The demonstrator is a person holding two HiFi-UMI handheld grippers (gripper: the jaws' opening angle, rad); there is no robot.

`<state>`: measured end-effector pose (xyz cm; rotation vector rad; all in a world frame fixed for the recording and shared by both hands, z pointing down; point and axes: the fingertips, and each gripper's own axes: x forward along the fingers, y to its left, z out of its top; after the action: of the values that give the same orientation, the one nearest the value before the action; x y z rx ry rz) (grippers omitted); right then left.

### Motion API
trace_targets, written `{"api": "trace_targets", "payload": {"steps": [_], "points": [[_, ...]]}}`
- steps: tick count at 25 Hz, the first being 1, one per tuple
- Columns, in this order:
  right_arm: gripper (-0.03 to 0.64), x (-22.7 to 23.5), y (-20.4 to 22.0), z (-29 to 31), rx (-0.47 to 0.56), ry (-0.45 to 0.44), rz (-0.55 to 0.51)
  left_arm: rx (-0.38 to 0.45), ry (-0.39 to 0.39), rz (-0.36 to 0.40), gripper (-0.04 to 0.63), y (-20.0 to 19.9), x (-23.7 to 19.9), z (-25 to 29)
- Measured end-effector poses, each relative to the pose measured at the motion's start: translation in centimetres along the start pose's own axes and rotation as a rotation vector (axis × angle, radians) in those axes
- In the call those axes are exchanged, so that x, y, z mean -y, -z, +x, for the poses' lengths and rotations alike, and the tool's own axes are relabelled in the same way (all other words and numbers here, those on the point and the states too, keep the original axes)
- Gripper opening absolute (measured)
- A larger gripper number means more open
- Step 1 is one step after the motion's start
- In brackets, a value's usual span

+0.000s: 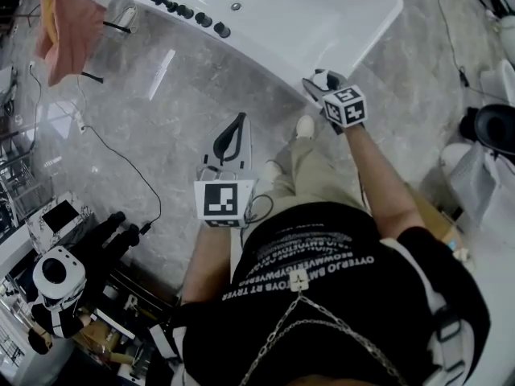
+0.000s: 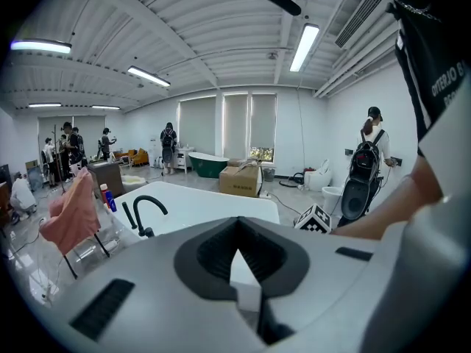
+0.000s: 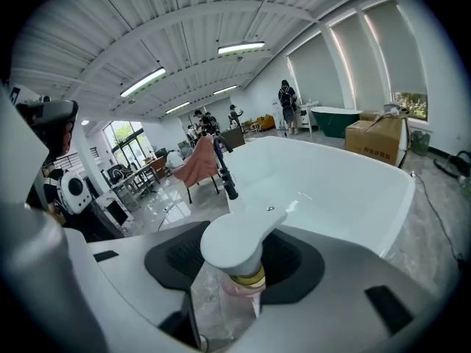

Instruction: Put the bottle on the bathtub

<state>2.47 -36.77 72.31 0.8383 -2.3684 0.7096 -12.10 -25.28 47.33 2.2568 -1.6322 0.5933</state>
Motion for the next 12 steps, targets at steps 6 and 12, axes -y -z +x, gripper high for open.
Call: {"api": "trace_targets", "payload": {"steps": [6, 12], "points": [[0.224, -0.32, -0.27, -0.08, 0.035, -0.009, 0.041, -0.017, 0.009, 0.012, -0.003, 0.55, 0.50, -0.71], [0.224, 0.24, -0.26, 0.22, 0.029, 0.025, 0.012, -0.022, 0.008, 0.016, -0.003, 0.75, 0.57, -0.95]]}}
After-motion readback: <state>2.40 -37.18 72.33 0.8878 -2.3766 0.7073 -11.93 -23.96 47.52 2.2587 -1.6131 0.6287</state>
